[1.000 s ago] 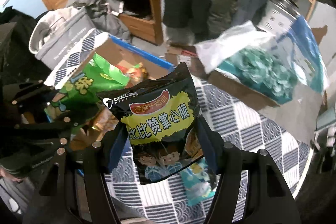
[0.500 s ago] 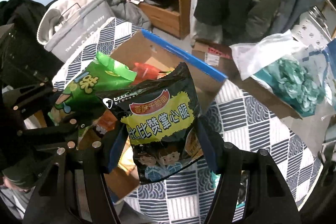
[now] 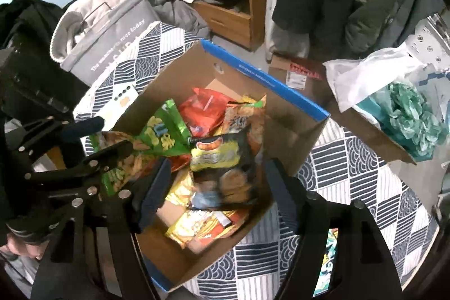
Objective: Organize snacks
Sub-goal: 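Move both grippers from the box to the teal packet and black bag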
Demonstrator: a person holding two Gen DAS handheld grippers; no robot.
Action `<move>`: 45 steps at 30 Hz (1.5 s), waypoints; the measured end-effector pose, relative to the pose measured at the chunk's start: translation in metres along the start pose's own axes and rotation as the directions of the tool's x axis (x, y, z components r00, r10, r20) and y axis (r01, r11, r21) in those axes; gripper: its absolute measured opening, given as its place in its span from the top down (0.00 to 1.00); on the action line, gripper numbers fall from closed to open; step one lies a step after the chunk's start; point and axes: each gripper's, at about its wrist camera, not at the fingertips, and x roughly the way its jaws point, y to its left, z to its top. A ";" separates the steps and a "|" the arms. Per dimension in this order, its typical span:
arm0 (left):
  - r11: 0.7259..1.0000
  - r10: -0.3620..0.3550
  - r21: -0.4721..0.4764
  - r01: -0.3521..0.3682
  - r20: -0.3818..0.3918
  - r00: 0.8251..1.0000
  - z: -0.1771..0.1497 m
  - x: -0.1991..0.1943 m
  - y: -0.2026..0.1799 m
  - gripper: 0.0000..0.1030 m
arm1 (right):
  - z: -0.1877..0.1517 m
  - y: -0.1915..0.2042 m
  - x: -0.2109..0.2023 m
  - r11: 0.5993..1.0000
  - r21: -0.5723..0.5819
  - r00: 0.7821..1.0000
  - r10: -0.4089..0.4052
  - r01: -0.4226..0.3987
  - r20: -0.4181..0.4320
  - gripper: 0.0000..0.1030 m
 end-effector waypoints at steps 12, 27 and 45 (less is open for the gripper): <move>0.997 0.004 0.074 -0.006 0.021 1.000 0.000 -0.007 -0.032 0.36 | -0.019 -0.030 -0.020 0.999 0.034 0.999 -0.034 0.034 0.025 0.25; 0.976 -0.006 0.218 -0.003 0.043 0.999 0.001 -0.016 -0.102 0.32 | -0.058 -0.069 -0.047 0.997 0.061 0.997 -0.057 0.054 0.043 0.24; 0.945 -0.052 0.320 0.068 -0.059 0.997 -0.010 0.005 -0.188 0.32 | -0.123 -0.152 -0.062 0.976 0.198 0.995 -0.094 0.088 0.025 0.24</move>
